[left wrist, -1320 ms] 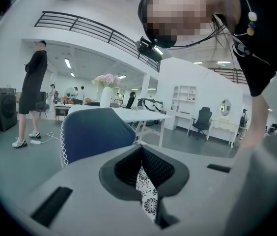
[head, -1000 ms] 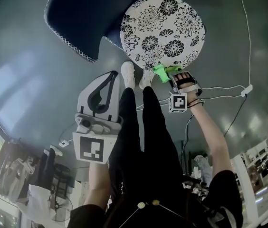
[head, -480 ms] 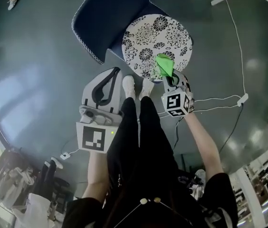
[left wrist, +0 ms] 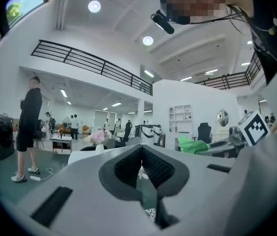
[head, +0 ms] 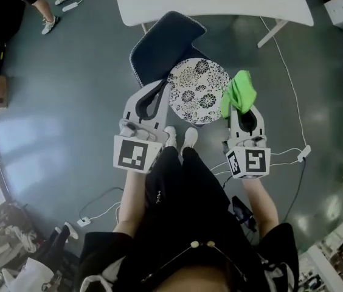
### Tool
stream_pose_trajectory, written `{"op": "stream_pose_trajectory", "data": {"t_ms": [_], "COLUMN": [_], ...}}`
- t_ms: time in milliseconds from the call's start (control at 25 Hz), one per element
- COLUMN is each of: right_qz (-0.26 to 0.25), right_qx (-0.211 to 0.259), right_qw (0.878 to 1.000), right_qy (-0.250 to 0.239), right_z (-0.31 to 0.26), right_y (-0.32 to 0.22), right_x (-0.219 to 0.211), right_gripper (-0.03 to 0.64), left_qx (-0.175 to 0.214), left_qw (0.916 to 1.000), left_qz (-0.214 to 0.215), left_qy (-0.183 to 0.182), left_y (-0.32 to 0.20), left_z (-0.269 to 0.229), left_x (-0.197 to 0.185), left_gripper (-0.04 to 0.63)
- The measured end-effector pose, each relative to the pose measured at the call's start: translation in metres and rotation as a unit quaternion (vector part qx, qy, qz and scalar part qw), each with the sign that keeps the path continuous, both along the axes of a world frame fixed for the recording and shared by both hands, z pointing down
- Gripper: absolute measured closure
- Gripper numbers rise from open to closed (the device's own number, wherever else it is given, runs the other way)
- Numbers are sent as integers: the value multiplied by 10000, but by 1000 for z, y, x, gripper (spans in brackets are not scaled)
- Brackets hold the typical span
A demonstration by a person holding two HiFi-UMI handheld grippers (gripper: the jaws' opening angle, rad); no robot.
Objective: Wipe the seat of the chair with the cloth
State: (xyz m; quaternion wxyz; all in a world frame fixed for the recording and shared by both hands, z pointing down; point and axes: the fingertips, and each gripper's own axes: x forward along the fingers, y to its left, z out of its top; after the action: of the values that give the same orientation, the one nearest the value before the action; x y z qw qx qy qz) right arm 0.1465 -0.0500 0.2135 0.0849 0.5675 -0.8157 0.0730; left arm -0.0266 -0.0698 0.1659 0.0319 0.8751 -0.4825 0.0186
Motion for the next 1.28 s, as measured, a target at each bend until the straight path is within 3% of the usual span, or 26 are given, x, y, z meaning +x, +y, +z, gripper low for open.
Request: {"op": "stream_pose_trajectory", "data": {"t_ms": [160, 480, 720, 1280], "right_qz": [120, 94, 22, 232], "right_qx": [609, 1442, 1469, 1481], "right_qw": [9975, 9894, 9891, 9887], "right_qy": [-340, -155, 98, 95], "right_z": [-79, -171, -183, -192], "right_y": [7, 25, 34, 31], "right_x": [4, 12, 10, 15], "right_gripper": [568, 568, 568, 568], "left_qx": [341, 713, 824, 1063], "left_qw": [9993, 9969, 9958, 9921], "left_qz": [131, 328, 391, 672], "left_qy": [124, 15, 68, -34], "left_y": [3, 7, 17, 20], "left_z": [-53, -120, -137, -158], "left_x": [8, 29, 39, 58], "left_gripper": [590, 591, 590, 590]}}
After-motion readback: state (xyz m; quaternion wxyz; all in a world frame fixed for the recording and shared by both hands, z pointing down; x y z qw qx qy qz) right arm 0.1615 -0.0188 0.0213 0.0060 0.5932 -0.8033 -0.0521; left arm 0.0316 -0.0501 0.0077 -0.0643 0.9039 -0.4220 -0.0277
